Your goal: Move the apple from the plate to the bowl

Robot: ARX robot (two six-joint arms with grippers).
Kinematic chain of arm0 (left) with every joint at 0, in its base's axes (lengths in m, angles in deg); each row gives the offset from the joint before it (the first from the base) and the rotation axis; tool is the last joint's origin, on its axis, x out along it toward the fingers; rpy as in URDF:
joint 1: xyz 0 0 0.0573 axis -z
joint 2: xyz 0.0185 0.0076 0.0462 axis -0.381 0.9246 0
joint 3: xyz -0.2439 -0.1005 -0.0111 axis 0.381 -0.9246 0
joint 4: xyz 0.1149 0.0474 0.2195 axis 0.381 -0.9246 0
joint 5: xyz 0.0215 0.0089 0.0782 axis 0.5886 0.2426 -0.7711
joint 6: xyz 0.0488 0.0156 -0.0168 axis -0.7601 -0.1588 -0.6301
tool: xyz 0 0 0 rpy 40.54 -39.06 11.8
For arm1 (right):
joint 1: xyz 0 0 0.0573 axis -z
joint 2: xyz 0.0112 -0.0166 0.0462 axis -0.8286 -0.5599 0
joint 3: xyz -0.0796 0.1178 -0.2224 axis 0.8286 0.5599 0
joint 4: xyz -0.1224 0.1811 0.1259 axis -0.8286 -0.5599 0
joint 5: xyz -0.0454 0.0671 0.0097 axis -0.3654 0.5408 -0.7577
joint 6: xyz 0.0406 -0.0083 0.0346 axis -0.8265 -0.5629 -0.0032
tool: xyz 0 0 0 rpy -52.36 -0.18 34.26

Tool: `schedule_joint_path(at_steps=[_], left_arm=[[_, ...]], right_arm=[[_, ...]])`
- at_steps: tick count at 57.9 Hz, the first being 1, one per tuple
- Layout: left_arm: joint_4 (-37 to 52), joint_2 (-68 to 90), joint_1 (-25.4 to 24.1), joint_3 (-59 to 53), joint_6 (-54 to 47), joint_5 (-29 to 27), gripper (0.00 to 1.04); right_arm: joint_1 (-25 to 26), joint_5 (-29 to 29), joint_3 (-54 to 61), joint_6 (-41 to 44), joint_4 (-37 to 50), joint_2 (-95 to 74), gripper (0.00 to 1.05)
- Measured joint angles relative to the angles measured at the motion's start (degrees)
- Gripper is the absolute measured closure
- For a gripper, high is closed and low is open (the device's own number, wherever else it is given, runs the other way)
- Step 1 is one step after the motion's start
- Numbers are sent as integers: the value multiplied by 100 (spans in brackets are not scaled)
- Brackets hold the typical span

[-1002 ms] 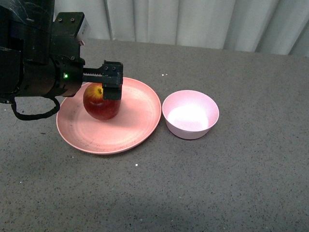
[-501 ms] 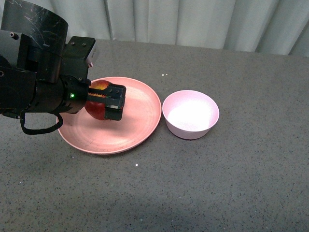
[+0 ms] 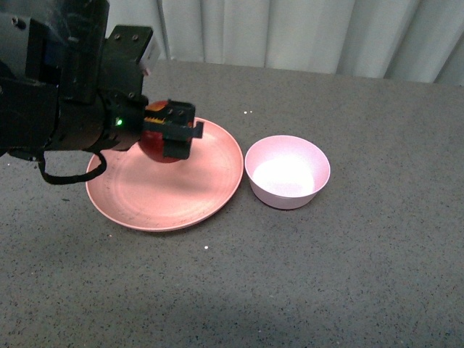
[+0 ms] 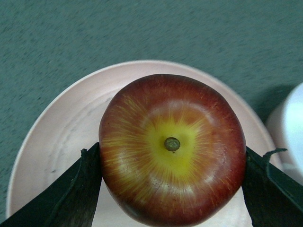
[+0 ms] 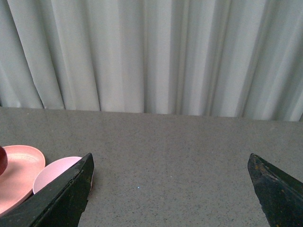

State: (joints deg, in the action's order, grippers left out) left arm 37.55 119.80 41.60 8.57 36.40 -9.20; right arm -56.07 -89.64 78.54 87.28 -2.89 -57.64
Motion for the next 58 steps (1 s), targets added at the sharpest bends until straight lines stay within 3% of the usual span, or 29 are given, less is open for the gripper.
schedule_joint_path(at_steps=[19, 25, 58], left_arm=[[-52, 42, 1281, 459, 138, -33, 31], [-101, 330, 1486, 658, 136, -74, 31], [-352, 1244, 1609, 1462, 98, -249, 31]], right_arm=[[0, 0, 0, -2, 0, 0, 9], [0, 0, 0, -2, 0, 0, 9], [0, -2, 0, 0, 0, 0, 9]])
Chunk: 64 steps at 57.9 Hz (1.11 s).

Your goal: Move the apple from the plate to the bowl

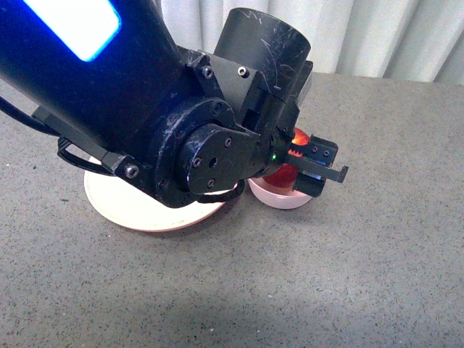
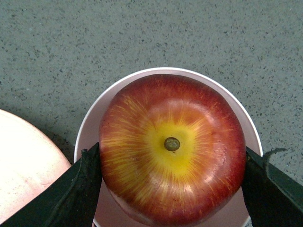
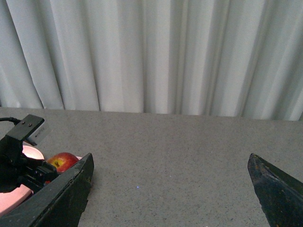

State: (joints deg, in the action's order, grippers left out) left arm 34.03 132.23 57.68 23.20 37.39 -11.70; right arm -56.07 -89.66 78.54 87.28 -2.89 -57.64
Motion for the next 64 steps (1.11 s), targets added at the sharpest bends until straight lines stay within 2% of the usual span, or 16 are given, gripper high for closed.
schedule_joint_path(at_steps=[10, 15, 17, 36, 53, 64], left_arm=[[-17, 87, 2, 39, 15, -85, 30], [275, 59, 2, -11, 59, -94, 10], [356, -11, 2, -61, 83, -98, 5], [839, -1119, -79, -931, 514, -225, 7], [1410, -2721, -592, -2756, 1029, -717, 7], [1287, -3936, -966, -4022, 1346, -988, 7]], right_arm=[[0, 0, 0, -2, 0, 0, 9], [0, 2, 0, -2, 0, 0, 9], [0, 2, 0, 0, 0, 0, 9], [0, 2, 0, 0, 0, 0, 9], [0, 0, 0, 0, 0, 0, 9], [0, 2, 0, -2, 0, 0, 9]])
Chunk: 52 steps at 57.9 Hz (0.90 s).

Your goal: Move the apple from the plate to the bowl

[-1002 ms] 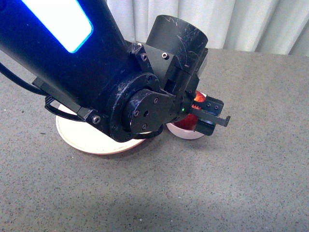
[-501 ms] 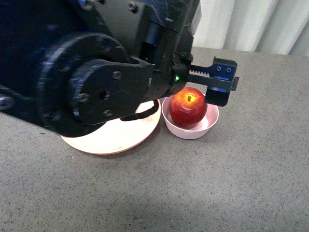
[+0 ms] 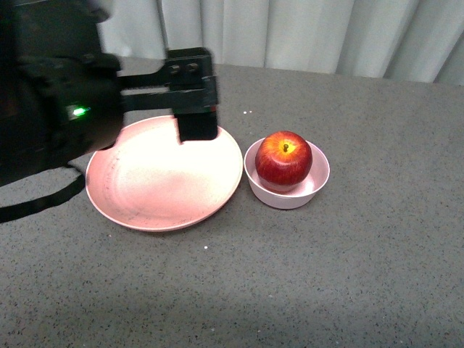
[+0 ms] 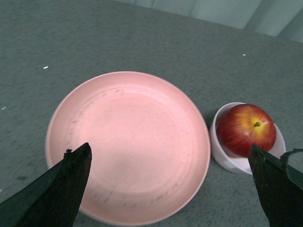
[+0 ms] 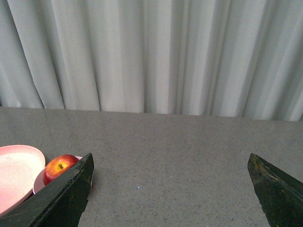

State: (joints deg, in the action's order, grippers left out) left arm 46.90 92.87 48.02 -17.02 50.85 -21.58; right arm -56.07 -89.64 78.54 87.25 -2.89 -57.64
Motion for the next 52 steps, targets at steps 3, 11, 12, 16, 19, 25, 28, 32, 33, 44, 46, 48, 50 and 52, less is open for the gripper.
schedule_joint_path(at_steps=[3, 11, 12, 16, 19, 25, 28, 32, 33, 44, 46, 48, 50, 52], left_arm=[[-116, -387, -96, -306, -2, -116, 7], [-317, -1381, -463, -876, -133, -479, 7], [-319, -1419, -487, -879, -142, -514, 7], [409, -1241, -529, -1062, -442, -575, 13], [1572, -988, -619, -1410, -883, -483, 22], [2326, -1373, -896, -1816, -1335, -275, 39], [2201, -1899, -1049, -1895, -1462, -120, 50], [2033, -2315, -1185, -2015, -1545, 35, 61], [2000, -2371, -1204, -2039, -1554, 55, 63], [1349, -3250, -1585, -2380, -1598, 361, 95], [1204, -3464, -1648, -2426, -1589, 452, 101], [1091, -3624, -1692, -2455, -1613, 496, 101], [977, -3777, -1733, -2481, -1620, 555, 101], [820, -3974, -1788, -2511, -1631, 603, 101]], right_arm=[[0, 0, 0, 2, 0, 0, 9], [0, -7, 0, 0, 0, -2, 9], [0, -7, 0, 0, 0, 0, 9], [0, 0, 0, 0, 0, -2, 9], [0, 4, 0, 2, 0, -2, 9], [0, -15, 0, 0, 0, -2, 9], [2, -17, 0, 0, -2, -2, 9], [0, -15, 0, 0, -2, 0, 9], [0, -9, 0, 0, -2, 0, 9], [2, -2, 0, 0, -2, -2, 9], [2, -2, 0, 0, -2, -2, 9], [2, -2, 0, 0, -2, -2, 9], [2, -2, 0, 0, -2, -2, 9], [2, -7, 0, 0, -2, -2, 9]])
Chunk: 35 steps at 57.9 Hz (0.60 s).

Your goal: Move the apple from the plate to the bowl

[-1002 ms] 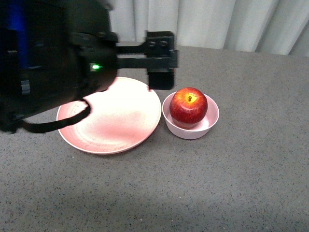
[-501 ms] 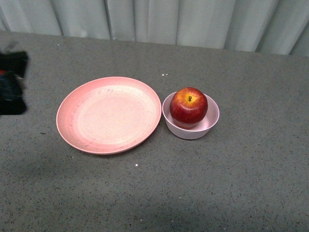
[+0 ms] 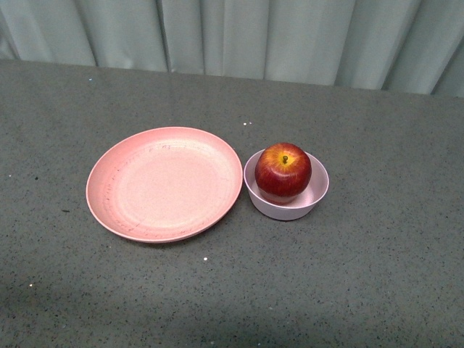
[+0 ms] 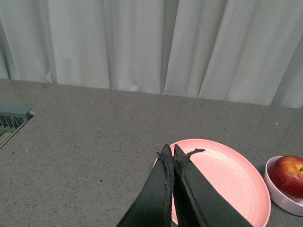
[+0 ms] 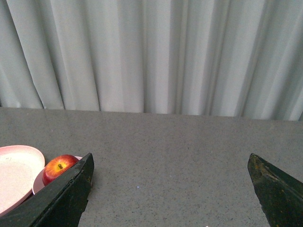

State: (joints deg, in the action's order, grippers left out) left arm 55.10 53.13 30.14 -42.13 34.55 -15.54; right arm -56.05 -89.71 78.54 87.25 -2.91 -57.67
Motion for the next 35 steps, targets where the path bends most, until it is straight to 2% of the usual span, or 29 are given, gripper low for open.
schedule_joint_path(at_steps=[10, 13, 17, 35], left_arm=[[-649, -748, -208, -98, -24, 192, 101], [-896, -1040, -511, -101, -35, 616, 101], [-1266, -1462, -743, -101, -31, 671, 101], [-2277, -2557, -761, -105, -33, 730, 101]], right_arm=[[0, 2, 0, 0, 0, 0, 9], [0, 7, 0, 0, 0, 0, 9], [0, 2, 0, 0, 0, 0, 9], [0, 4, 0, 0, 0, 0, 9]])
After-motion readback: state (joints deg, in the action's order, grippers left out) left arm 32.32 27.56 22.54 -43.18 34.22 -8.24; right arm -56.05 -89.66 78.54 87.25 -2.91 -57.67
